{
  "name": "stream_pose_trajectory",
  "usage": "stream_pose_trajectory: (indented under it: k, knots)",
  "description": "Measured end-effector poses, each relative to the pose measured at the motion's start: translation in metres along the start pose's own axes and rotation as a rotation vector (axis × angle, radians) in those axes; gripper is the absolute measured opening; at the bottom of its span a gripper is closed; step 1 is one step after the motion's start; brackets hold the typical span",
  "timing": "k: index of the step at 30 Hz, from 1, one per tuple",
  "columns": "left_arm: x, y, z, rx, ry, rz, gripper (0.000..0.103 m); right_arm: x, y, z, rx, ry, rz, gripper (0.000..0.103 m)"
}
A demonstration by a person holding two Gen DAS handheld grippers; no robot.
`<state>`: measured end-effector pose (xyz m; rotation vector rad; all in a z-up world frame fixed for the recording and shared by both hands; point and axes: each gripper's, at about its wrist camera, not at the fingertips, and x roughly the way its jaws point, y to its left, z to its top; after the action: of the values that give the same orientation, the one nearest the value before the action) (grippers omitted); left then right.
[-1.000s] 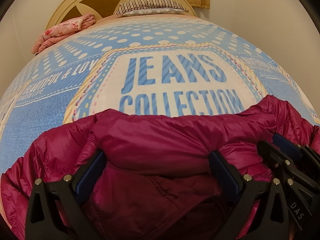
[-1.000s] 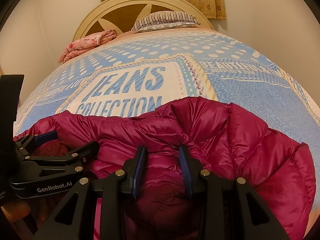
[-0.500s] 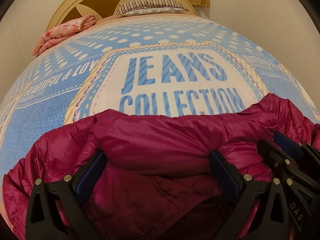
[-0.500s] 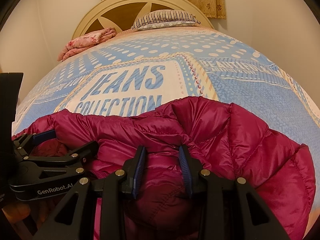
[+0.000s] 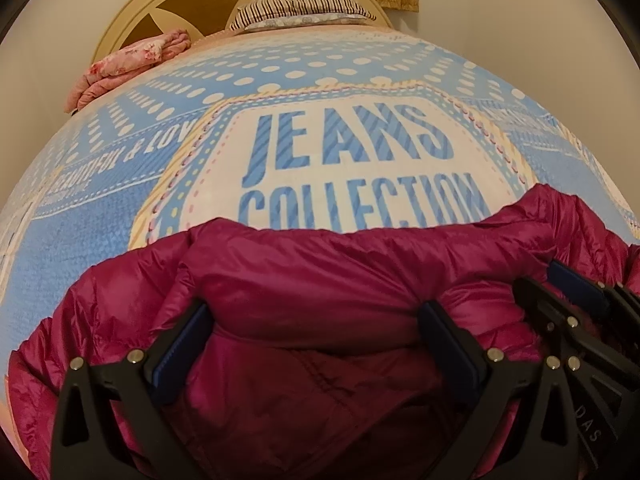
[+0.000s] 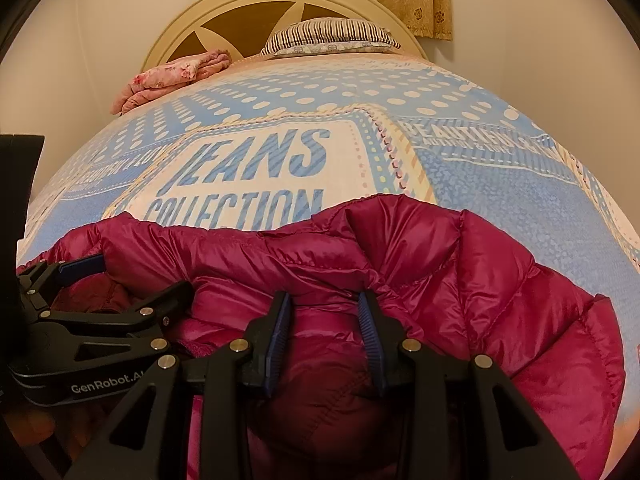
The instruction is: Fold large clothes
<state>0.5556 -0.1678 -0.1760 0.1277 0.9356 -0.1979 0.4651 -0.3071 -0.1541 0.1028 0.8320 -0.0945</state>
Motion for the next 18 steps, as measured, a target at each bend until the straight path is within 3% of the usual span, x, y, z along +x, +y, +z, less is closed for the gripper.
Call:
stream_pose_trajectory:
  k: [14, 18]
  knots:
    - [0.001, -0.001, 0.001, 0.003, -0.001, 0.008, 0.103, 0.001, 0.001, 0.001, 0.001, 0.003, -0.002, 0.038]
    - [0.002, -0.001, 0.005, 0.005, 0.019, 0.004, 0.103, -0.001, -0.009, 0.005, 0.044, 0.004, 0.074, 0.044]
